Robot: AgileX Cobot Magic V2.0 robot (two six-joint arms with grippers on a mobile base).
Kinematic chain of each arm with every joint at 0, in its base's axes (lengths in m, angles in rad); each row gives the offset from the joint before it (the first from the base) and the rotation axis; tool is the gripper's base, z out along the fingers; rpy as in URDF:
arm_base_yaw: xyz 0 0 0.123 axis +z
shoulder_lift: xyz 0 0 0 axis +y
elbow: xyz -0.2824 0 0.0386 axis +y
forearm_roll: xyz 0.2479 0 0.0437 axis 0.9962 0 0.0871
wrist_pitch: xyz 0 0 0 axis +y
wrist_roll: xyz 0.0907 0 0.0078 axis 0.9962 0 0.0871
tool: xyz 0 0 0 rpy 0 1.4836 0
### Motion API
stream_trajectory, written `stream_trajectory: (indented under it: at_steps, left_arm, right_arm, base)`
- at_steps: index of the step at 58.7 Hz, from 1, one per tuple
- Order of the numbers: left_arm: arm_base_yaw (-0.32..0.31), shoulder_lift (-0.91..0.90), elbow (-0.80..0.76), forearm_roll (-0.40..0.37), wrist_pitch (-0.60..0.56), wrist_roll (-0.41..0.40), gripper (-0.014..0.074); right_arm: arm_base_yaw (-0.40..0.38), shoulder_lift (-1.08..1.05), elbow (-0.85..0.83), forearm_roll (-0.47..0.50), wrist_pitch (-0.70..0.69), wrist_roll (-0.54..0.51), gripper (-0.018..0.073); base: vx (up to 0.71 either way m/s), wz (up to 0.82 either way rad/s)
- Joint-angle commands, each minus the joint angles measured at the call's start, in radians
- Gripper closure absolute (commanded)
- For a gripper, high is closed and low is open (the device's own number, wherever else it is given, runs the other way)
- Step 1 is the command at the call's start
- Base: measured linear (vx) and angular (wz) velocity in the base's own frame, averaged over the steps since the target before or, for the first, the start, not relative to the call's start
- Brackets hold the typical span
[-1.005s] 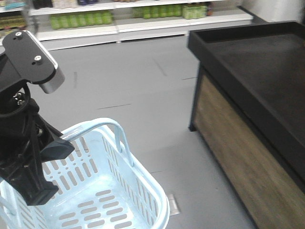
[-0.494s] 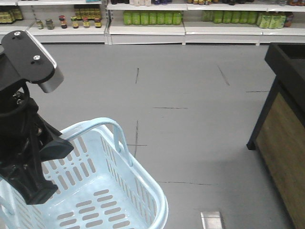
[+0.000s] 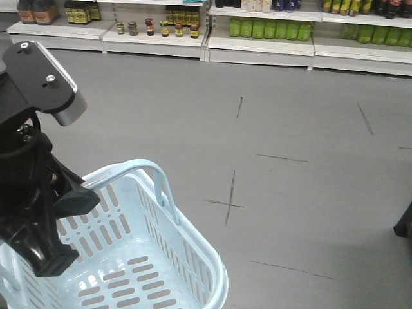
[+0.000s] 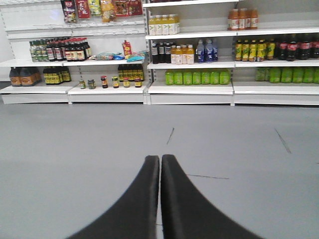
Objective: Pick three apples into basket with both arms
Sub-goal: 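Drive the base away from the table carrying the basket in the left gripper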
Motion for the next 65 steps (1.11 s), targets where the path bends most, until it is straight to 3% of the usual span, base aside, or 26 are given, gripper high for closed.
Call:
stream_trajectory:
  at_steps: [1, 31, 65]
  left_arm:
    - [0.001, -0.025, -0.025, -0.002, -0.065, -0.013, 0.0603]
    - [0.001, -0.025, -0.025, -0.002, -0.065, -0.013, 0.0603]
    - [0.001, -0.025, -0.025, -0.002, -0.065, -0.013, 0.0603]
  right_arm:
    - [0.001, 0.018, 0.011, -0.004, -0.071, -0.006, 0.0564]
    - [0.001, 0.018, 0.011, -0.004, -0.071, -0.006, 0.0564]
    - [0.001, 0.018, 0.011, -0.004, -0.071, -0.006, 0.0564]
  base:
    - [0.12, 0.34]
    - [0.13, 0.18]
    - [0.20, -0.04]
